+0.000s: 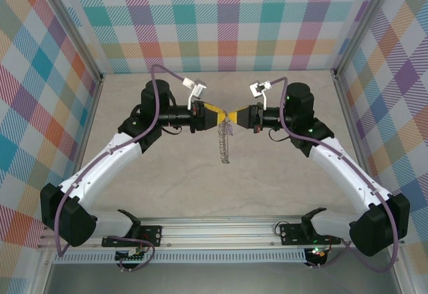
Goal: Put the keys on the keyring
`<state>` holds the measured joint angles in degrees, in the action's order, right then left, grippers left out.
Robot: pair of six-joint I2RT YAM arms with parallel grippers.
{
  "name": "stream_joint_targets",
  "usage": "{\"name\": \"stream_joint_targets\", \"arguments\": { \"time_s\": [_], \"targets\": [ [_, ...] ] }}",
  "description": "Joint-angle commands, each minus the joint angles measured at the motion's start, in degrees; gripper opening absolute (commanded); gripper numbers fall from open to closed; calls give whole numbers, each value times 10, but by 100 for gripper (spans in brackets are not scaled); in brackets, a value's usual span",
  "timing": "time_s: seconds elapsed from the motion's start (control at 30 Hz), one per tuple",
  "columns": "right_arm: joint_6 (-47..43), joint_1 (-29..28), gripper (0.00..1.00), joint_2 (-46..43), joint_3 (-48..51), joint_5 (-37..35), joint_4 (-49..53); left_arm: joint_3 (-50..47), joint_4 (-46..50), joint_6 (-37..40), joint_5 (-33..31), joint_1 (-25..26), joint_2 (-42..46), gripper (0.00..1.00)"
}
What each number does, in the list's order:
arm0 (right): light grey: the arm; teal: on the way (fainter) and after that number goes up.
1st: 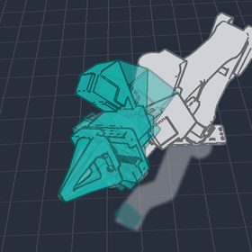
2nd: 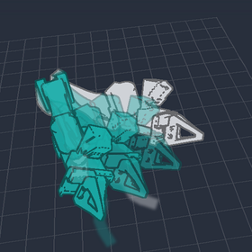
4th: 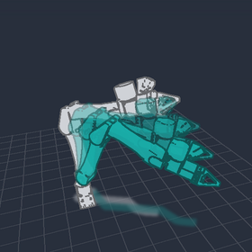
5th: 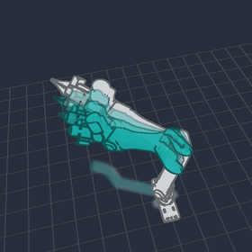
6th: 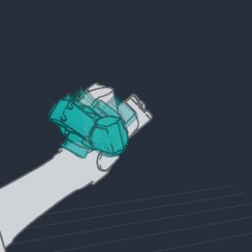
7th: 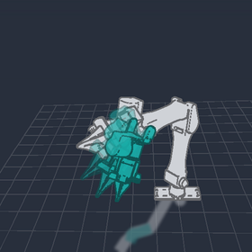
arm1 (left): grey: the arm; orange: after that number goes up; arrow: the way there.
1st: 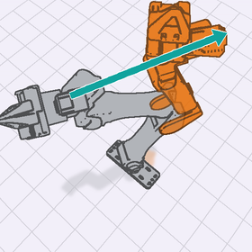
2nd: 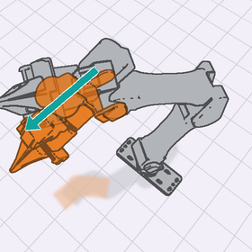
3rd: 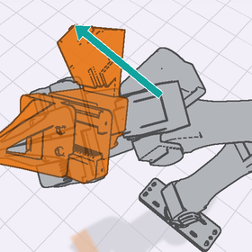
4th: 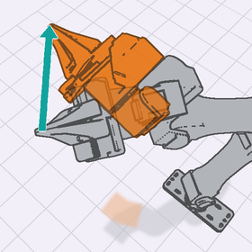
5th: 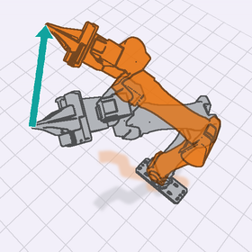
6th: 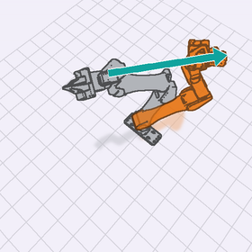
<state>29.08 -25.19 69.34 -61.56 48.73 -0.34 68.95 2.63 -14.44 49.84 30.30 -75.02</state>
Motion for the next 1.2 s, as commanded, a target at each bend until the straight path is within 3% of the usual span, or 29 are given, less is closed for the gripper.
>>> {"name": "stream_joint_targets", "arguments": {
  "time_s": [0.0, 0.8, 1.17],
  "targets": [
    [-11, 6, 0, 1, -19, 27, -14, 17, 23, 28, 25, -9, -1, 28],
    [5, 7, 0, 10, -7, 36, -43, 15, -53, -32, 38, -7, -32, 28],
    [11, 7, 0, 12, -5, 32, -51, 11, -59, -32, 55, 7, -38, 0]
  ]
}}
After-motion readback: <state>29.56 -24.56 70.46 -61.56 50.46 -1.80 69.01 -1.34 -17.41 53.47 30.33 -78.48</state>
